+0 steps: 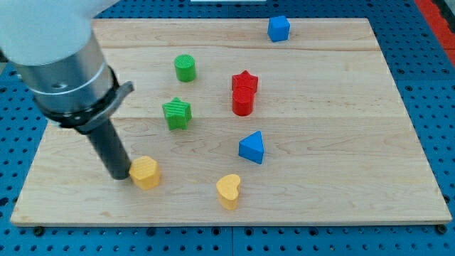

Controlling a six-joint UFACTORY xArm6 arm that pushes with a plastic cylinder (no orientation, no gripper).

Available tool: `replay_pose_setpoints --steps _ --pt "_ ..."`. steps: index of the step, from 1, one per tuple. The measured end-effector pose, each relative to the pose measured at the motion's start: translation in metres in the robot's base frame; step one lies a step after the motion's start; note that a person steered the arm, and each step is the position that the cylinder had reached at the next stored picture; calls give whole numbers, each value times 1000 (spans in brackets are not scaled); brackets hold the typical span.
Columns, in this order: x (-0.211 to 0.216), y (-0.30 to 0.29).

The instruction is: Push green star closer to the green circle

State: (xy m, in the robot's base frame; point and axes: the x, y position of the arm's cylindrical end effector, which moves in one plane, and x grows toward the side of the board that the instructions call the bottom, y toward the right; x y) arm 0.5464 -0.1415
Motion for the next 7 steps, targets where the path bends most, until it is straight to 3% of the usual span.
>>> replay_pose_setpoints --steps 3,5,6,7 --pt "-2 89" --pt "-12 85" --pt "-39 84" --pt "-51 53"
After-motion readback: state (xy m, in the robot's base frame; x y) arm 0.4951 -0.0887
